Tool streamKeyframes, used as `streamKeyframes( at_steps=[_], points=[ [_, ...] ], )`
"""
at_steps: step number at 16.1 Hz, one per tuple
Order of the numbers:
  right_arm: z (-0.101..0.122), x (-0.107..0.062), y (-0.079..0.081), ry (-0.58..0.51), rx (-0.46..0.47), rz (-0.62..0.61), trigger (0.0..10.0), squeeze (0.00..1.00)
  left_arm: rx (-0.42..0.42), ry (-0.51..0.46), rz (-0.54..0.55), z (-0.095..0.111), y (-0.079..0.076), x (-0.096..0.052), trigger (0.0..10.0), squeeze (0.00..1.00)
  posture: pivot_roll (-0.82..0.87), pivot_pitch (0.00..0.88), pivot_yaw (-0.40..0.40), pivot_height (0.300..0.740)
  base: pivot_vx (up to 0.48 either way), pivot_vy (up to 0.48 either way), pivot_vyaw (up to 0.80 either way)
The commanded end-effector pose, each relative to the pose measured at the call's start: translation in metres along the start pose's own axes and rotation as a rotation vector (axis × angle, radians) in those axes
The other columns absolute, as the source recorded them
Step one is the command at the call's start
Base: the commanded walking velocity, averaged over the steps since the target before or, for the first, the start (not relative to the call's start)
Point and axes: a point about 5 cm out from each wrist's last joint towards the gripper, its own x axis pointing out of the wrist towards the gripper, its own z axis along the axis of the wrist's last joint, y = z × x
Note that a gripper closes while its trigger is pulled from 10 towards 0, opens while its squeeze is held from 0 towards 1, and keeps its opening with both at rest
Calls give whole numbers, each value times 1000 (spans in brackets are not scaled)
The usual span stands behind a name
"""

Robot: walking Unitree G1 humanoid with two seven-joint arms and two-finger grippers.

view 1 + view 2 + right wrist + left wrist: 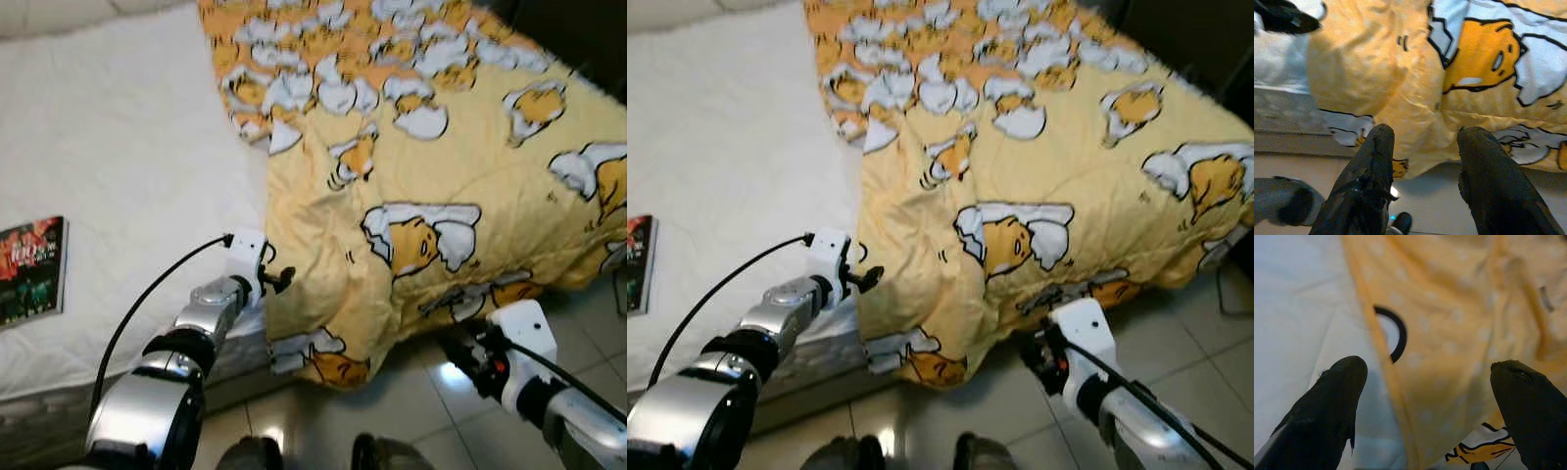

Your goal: Clean up the room

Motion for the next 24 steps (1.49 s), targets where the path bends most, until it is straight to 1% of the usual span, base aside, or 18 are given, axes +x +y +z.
streamKeyframes(
  at_steps=[1, 2, 4, 5, 6, 7, 8, 10, 11, 12, 13, 14, 16, 20, 24],
  points=[
    [5, -7, 2, -8, -2, -2, 10000, 0, -8, 4, 24, -3, 2, 0, 10000, 0, -261, 250, 41, 740, 0, 0, 0],
    [7, -10, 4, -16, 0, 21, 10000, 0, -27, 8, 30, -6, 1, 0, 10000, 0, -265, 259, 37, 740, 0, 0, 0],
    [7, -17, 10, -1, -12, 89, 10000, 0, -84, 6, 3, -11, -4, 0, 10000, 0, -274, 272, 28, 740, 0, 0, 0],
    [8, -20, 11, 2, -19, 114, 10000, 0, -83, 14, -20, -15, -8, 0, 10000, 0, -276, 272, 26, 740, 0, 0, 0],
    [9, -22, 12, 0, -19, 123, 10000, 0, -61, 28, -33, -19, -11, 0, 10000, 0, -276, 272, 27, 740, 0, 0, 0],
    [11, -24, 12, -5, -12, 124, 10000, 0, -57, 29, -37, -22, -12, -1, 10000, 0, -277, 269, 29, 740, 0, 0, 0],
    [12, -25, 13, -13, -2, 127, 10000, 0, -71, 24, -51, -24, -13, -1, 10000, 0, -277, 261, 30, 740, 0, 0, 0],
    [12, -26, 15, -15, -1, 137, 10000, 0, -62, 26, -77, -26, -15, -1, 10000, 0, -277, 248, 33, 740, 0, 0, 0],
    [11, -27, 16, -13, -1, 142, 10000, 0, -60, 34, -72, -27, -14, -2, 5961, 0, -277, 244, 35, 740, 0, 0, 0],
    [10, -27, 16, -12, -1, 143, 10000, 0, -60, 37, -71, -27, -14, -2, 5961, 0, -277, 244, 35, 740, 0, 0, 0],
    [10, -27, 17, -10, -1, 145, 10000, 0, -60, 43, -62, -28, -12, -2, 3765, 0, -279, 243, 37, 740, 0, 0, 0],
    [10, -28, 17, -7, 0, 145, 10000, 0, -63, 50, -57, -30, -12, -3, 0, 0, -282, 240, 38, 740, 0, 0, 0],
    [9, -31, 19, -1, 3, 161, 10000, 0, -64, 58, -59, -32, -12, -3, 0, 0, -286, 231, 39, 740, 0, 0, 0],
    [7, -37, 27, 28, 12, 273, 10000, 0, -56, 68, -59, -33, -15, -2, 0, 0, -291, 225, 41, 740, 0, 0, 0],
    [6, -38, 27, 28, 10, 290, 10000, 0, -53, 72, -64, -33, -17, -2, 0, 0, -289, 219, 45, 740, 0, 0, 0]
  ],
)
